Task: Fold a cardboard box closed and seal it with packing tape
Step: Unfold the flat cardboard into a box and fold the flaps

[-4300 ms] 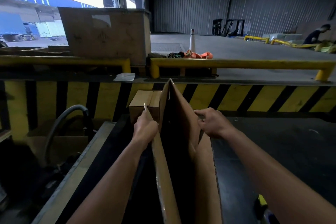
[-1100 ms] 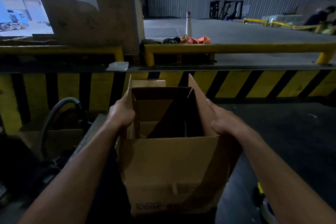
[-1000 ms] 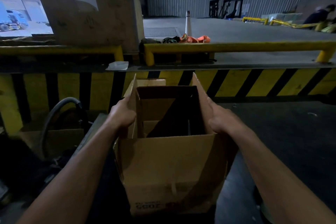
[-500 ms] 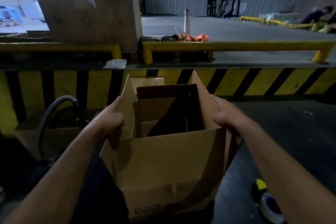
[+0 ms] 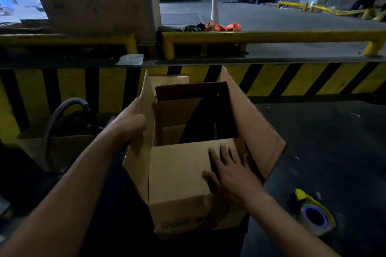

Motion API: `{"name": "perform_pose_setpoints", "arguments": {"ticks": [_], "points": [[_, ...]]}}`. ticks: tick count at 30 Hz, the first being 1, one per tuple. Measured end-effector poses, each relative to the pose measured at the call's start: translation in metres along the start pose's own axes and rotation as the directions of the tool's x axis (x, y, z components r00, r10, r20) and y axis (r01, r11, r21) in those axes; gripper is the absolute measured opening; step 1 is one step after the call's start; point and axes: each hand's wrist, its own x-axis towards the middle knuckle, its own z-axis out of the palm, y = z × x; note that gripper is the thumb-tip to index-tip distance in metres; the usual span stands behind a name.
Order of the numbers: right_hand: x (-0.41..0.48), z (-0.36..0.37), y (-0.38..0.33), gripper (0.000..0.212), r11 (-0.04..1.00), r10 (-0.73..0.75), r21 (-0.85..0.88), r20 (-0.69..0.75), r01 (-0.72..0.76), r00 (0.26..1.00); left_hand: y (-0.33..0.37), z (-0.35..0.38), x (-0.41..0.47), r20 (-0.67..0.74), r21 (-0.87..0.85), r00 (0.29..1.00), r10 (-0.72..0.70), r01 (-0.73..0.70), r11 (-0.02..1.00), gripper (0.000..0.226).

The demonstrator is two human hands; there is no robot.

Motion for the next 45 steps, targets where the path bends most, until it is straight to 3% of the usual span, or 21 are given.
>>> {"name": "perform_pose_setpoints", "arguments": {"ticks": [5,8,13,18,20,24,27,30,33,36,39,45], "points": [[0.006,0.005,0.004,0.072,0.998,0.006,0.069,0.096,-0.013,0.995,0.008,-0.001,0.007,-0.032,-0.054,0.997,-0.07,0.069,0.996,0.077],[0.016,-0.008,-0.002,0.069,0.998,-0.005,0.068,0.111,-0.002,0.994,0.012,0.0,0.011,0.006,-0.04,1.0,-0.027,0.027,0.999,0.082],[0.073,-0.052,-0.025,0.07,0.975,0.063,0.217,-0.042,-0.053,0.997,0.015,0.006,0.009,0.075,-0.075,0.994,0.082,-0.077,0.994,0.07],[0.164,-0.097,-0.042,0.073,0.956,0.05,0.289,-0.302,0.042,0.952,0.015,0.006,0.015,0.087,-0.118,0.992,0.086,-0.076,0.99,0.068],[0.195,-0.107,-0.041,0.073,0.968,0.041,0.246,-0.326,0.043,0.945,0.012,0.003,0.02,0.091,-0.136,0.993,0.074,-0.061,0.989,0.074],[0.232,-0.102,-0.03,0.071,0.996,0.046,0.082,-0.157,-0.033,0.987,0.006,0.0,0.021,0.081,-0.153,0.992,0.094,-0.081,0.985,0.073],[0.236,-0.091,-0.027,0.061,0.999,0.034,-0.02,-0.299,-0.042,0.954,0.008,0.0,0.017,0.07,-0.19,0.99,0.125,-0.11,0.976,0.067],[0.234,-0.083,-0.031,0.048,0.993,0.033,-0.089,-0.403,-0.075,0.915,0.007,0.003,0.02,0.09,-0.18,0.988,0.123,-0.105,0.978,0.076],[0.238,-0.067,-0.024,0.042,0.993,0.013,-0.109,-0.335,-0.052,0.942,0.009,0.003,0.02,0.106,-0.187,0.988,0.112,-0.091,0.978,0.081],[0.245,-0.047,-0.015,0.04,1.0,0.013,-0.016,-0.111,-0.015,0.994,0.008,0.002,0.022,0.097,-0.19,0.991,0.095,-0.075,0.979,0.083],[0.252,-0.024,-0.012,0.047,0.996,0.057,0.06,0.095,-0.063,0.994,0.003,0.003,0.027,0.097,-0.192,0.993,0.063,-0.044,0.98,0.09],[0.243,-0.024,-0.012,0.058,0.994,0.043,0.097,0.125,-0.055,0.991,0.006,0.009,0.025,0.068,-0.198,0.991,0.118,-0.103,0.975,0.079]]}}
